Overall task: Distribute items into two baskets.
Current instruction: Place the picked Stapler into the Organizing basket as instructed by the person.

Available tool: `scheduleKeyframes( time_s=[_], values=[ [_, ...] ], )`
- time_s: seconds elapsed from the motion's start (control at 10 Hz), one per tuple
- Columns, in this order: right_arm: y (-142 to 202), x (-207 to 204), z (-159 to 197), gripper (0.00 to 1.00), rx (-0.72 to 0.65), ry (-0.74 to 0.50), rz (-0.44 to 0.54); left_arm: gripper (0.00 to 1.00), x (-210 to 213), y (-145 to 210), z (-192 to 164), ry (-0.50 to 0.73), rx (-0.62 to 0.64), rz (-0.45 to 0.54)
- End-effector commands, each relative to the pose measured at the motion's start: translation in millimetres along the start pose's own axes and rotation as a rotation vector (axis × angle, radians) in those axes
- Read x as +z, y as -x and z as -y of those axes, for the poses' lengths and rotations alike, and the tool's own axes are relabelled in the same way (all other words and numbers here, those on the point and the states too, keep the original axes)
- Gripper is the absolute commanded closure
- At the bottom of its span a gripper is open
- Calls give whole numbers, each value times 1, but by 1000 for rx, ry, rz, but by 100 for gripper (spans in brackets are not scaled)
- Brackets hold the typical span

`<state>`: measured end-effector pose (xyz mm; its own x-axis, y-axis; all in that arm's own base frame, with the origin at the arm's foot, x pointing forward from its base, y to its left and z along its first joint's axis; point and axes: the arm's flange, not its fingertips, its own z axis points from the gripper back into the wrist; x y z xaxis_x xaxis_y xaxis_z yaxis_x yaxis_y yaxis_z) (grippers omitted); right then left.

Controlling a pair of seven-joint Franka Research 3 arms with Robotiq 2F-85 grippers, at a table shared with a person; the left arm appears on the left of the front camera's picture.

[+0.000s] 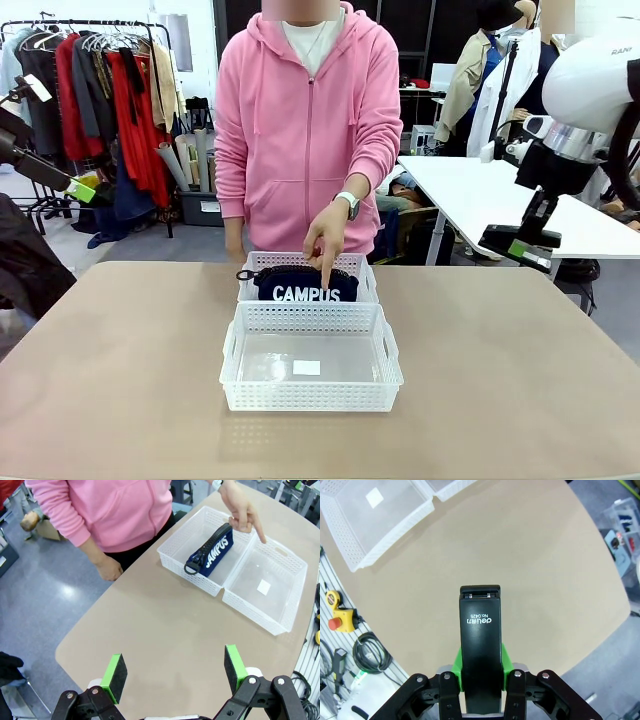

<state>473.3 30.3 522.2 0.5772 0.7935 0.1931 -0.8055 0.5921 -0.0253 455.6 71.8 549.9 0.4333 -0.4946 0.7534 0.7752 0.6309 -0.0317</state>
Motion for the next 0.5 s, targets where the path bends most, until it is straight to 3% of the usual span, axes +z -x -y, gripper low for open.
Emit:
scheduleKeyframes(
  time_s=[0.0, 0.4],
  values=[
    [-11, -1, -17, 100, 29, 25, 7, 0, -1, 0, 1, -2, -1, 7],
    [-36, -6, -66, 100, 151, 85, -21, 0, -1, 0, 1, -2, -1, 7]
  ],
)
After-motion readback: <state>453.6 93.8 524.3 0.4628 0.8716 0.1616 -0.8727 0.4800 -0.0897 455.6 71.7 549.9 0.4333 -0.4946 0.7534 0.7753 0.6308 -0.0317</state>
